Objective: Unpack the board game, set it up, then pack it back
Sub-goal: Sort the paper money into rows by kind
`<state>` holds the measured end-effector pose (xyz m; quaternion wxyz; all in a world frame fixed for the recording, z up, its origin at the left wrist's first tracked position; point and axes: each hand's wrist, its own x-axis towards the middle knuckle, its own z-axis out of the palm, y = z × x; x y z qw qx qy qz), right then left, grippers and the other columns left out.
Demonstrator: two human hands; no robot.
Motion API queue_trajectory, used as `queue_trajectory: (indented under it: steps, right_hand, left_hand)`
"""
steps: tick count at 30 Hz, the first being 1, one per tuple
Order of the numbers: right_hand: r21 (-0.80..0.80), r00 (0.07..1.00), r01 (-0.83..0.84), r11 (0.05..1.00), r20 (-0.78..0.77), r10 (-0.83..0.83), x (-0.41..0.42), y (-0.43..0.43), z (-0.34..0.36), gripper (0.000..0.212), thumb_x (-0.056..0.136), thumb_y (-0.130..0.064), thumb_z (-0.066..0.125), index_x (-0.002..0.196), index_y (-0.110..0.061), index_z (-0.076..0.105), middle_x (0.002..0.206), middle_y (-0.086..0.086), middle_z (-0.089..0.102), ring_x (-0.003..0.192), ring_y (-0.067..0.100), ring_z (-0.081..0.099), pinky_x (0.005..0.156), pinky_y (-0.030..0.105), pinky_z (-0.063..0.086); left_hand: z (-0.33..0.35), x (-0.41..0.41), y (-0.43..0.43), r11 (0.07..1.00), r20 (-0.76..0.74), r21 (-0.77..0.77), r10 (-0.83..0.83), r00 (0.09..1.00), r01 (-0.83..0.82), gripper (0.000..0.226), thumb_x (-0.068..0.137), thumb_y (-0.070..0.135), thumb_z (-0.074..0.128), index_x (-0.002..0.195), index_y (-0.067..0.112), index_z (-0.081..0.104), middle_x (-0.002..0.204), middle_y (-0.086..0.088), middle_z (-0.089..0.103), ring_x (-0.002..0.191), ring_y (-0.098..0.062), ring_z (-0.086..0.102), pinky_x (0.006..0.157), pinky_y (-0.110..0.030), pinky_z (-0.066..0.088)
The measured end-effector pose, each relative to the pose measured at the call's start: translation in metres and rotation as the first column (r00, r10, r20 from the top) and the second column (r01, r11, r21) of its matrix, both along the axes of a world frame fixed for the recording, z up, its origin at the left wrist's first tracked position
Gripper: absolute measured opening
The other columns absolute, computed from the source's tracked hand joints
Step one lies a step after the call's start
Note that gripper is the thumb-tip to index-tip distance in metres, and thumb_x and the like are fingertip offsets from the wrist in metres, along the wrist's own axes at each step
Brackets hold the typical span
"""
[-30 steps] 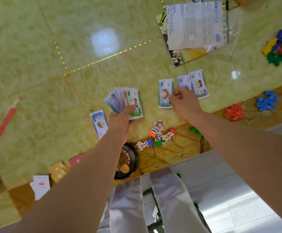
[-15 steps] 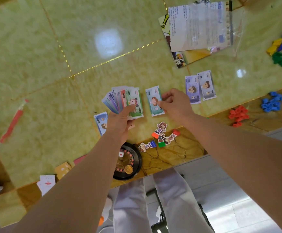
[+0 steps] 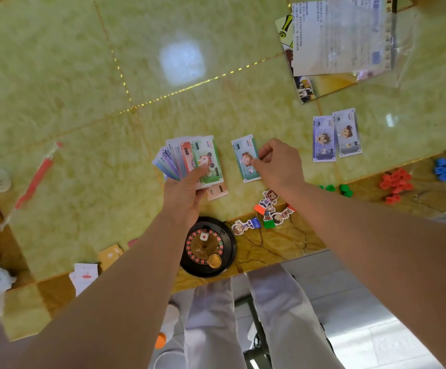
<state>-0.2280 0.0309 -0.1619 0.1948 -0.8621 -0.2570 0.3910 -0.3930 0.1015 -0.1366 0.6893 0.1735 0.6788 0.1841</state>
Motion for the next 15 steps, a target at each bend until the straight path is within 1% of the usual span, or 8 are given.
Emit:
queue_trajectory:
  steps: [2,4,6,8,10,12,14,15]
  right_hand:
    - [-0.028,0.999,0.008,1.0,0.042,-0.006,0.0,0.0,0.0,0.015,0.084,-0.02,0.071,0.088,-0.016,0.056,0.084,0.001,0.064,0.084,0.021,0.061,0.074,0.037,0.051]
    - [-0.05,0.994,0.044,0.998,0.102,-0.039,0.007,-0.004,0.0,0.016,0.085,-0.021,0.07,0.092,-0.013,0.057,0.091,0.007,0.066,0.088,0.024,0.062,0.072,0.037,0.05]
    - [-0.069,0.988,0.065,0.996,0.148,-0.054,0.018,-0.01,0.0,0.017,0.087,-0.021,0.068,0.095,-0.011,0.057,0.093,0.007,0.065,0.089,0.024,0.061,0.068,0.034,0.045]
    - [-0.082,0.982,0.08,0.993,0.175,-0.065,0.027,-0.016,0.002,0.019,0.088,-0.021,0.067,0.097,-0.009,0.056,0.093,0.008,0.065,0.09,0.024,0.061,0.069,0.032,0.043]
    - [-0.09,0.98,0.083,0.993,0.189,-0.065,0.032,-0.018,0.002,0.021,0.088,-0.022,0.067,0.099,-0.008,0.057,0.094,0.01,0.066,0.091,0.025,0.061,0.073,0.035,0.045]
    - [-0.092,0.977,0.088,0.992,0.203,-0.068,0.035,-0.02,0.001,0.021,0.089,-0.022,0.066,0.1,-0.007,0.057,0.097,0.011,0.066,0.093,0.026,0.061,0.073,0.034,0.044]
    - [-0.094,0.973,0.099,0.991,0.218,-0.076,0.039,-0.02,0.001,0.022,0.089,-0.02,0.066,0.103,-0.007,0.055,0.101,0.01,0.064,0.097,0.026,0.06,0.073,0.031,0.039]
    - [-0.099,0.971,0.106,0.989,0.224,-0.081,0.041,-0.02,0.002,0.023,0.089,-0.019,0.065,0.105,-0.006,0.055,0.104,0.01,0.063,0.099,0.026,0.059,0.074,0.03,0.038]
  left_hand:
    - [0.001,0.002,-0.003,1.0,-0.003,-0.013,-0.02,1.0,0.02,0.025,0.08,0.0,0.072,0.101,0.01,0.064,0.096,-0.004,0.073,0.084,-0.018,0.071,0.082,-0.036,0.056]
    - [0.001,0.006,-0.004,0.999,-0.004,-0.029,-0.031,1.0,0.031,0.031,0.08,0.001,0.073,0.107,0.007,0.061,0.097,-0.004,0.074,0.084,-0.017,0.071,0.085,-0.037,0.055]
    - [0.001,0.011,-0.005,0.998,0.004,-0.033,-0.046,0.999,0.046,0.018,0.08,0.001,0.072,0.094,0.009,0.064,0.082,0.002,0.075,0.076,-0.013,0.071,0.085,-0.035,0.054]
    - [0.001,0.017,-0.007,0.998,0.015,-0.032,-0.056,0.998,0.056,0.016,0.081,0.0,0.072,0.084,0.014,0.063,0.073,0.005,0.074,0.069,-0.01,0.07,0.081,-0.033,0.055]
    - [0.0,0.022,-0.008,0.996,0.012,-0.028,-0.08,0.997,0.08,0.017,0.081,0.002,0.072,0.085,0.015,0.063,0.072,0.005,0.073,0.064,-0.008,0.07,0.073,-0.031,0.055]
    - [-0.002,0.027,-0.01,0.993,0.004,-0.032,-0.111,0.994,0.111,0.018,0.082,0.003,0.072,0.085,0.016,0.06,0.066,0.008,0.072,0.06,-0.007,0.069,0.067,-0.03,0.055]
    - [-0.002,0.031,-0.011,0.991,-0.012,-0.039,-0.125,0.992,0.124,0.019,0.082,0.005,0.073,0.086,0.017,0.059,0.064,0.009,0.071,0.06,-0.007,0.068,0.066,-0.03,0.054]
    - [-0.002,0.033,-0.012,0.991,-0.015,-0.043,-0.127,0.992,0.127,0.019,0.081,0.005,0.073,0.087,0.016,0.06,0.068,0.007,0.072,0.063,-0.007,0.069,0.069,-0.03,0.054]
